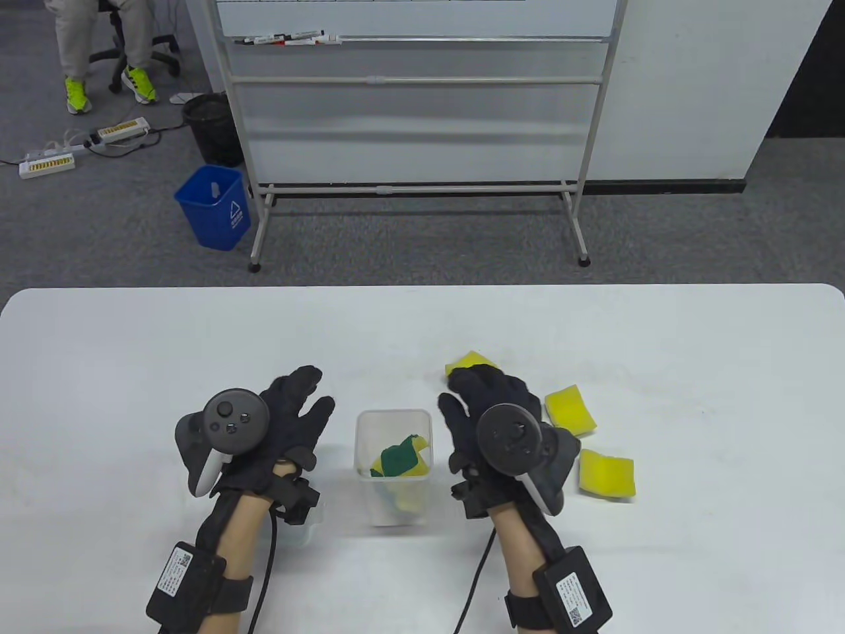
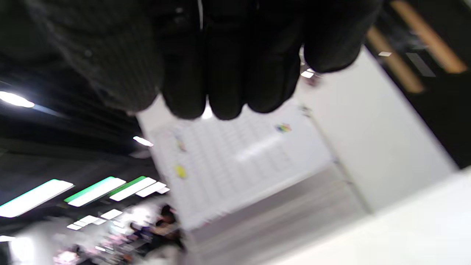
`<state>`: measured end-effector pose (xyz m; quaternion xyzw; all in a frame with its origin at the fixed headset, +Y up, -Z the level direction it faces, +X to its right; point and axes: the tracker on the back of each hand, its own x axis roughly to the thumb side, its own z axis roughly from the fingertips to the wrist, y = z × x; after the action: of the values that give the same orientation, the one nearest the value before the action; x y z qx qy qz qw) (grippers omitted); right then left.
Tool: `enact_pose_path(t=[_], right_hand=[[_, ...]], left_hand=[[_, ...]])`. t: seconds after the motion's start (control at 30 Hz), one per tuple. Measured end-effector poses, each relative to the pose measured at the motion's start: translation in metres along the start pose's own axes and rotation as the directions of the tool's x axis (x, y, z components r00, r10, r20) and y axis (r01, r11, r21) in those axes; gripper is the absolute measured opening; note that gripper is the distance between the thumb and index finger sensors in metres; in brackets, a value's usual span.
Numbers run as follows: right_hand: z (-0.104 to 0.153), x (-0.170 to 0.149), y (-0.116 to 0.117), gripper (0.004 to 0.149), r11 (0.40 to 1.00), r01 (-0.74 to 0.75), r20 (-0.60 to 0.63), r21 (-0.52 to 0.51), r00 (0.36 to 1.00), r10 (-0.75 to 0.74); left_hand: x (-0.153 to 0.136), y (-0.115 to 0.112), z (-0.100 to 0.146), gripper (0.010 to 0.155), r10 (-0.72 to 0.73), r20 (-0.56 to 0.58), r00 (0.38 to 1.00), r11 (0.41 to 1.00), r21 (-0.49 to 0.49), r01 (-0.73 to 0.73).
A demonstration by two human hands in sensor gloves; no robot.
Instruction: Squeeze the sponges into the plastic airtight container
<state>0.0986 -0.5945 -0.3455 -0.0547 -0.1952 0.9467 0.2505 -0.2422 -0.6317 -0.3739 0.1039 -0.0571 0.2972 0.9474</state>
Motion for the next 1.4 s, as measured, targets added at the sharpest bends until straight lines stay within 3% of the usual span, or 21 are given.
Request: enact_pose_path(t=[0.1,0.2,0.37,0.53,0.7,0.87,0.97,1.1,1.23,1.4], right_hand=[[-0.013,-0.042,-0.002,0.062,0.971,-0.13,-0.254,0.2,0.95,0.179],[-0.02,-0.091,0.009,0.061,0.932,-0.133,-0.417,0.337,0.866,0.274],[-0.023,-0.151,0.04,0.055,0.862,0.015,-0.547,0.507,0.778,0.308],[-0.018,-0.174,0.061,0.055,0.821,0.032,-0.569,0.569,0.736,0.366],[-0.019,-0.172,0.056,0.06,0.834,-0.018,-0.567,0.552,0.725,0.39],[-0.019,-0.17,0.039,0.062,0.874,0.016,-0.607,0.486,0.725,0.324],[-0.022,-0.15,0.013,0.061,0.925,0.006,-0.594,0.379,0.768,0.238],[-0.02,-0.114,-0.023,0.059,0.973,0.138,-0.503,0.187,0.864,-0.026],[-0.014,-0.075,-0.042,0.059,0.896,0.424,-0.283,0.131,0.882,-0.377],[-0.004,-0.03,-0.041,0.057,0.756,0.636,-0.096,0.155,0.772,-0.629]], left_hand=[[-0.001,-0.003,-0.001,0.068,-0.077,-0.01,0.997,0.997,-0.018,0.077],[-0.004,-0.006,-0.003,0.069,-0.132,-0.02,0.991,0.991,-0.036,0.131],[-0.008,-0.012,-0.005,0.071,-0.218,-0.038,0.975,0.974,-0.074,0.215],[-0.012,-0.02,-0.007,0.071,-0.235,-0.045,0.971,0.966,-0.123,0.228],[-0.014,-0.022,-0.007,0.072,-0.197,-0.054,0.979,0.973,-0.137,0.188],[-0.013,-0.014,-0.005,0.071,-0.136,-0.072,0.988,0.987,-0.094,0.129],[-0.008,-0.005,-0.002,0.07,-0.05,-0.066,0.997,0.998,-0.039,0.048],[0.004,0.008,0.003,0.069,0.067,-0.012,0.998,0.998,0.017,-0.066],[0.022,0.018,0.01,0.067,0.179,0.061,0.982,0.983,0.04,-0.182],[0.041,0.029,0.02,0.064,0.264,0.116,0.957,0.964,0.012,-0.267]])
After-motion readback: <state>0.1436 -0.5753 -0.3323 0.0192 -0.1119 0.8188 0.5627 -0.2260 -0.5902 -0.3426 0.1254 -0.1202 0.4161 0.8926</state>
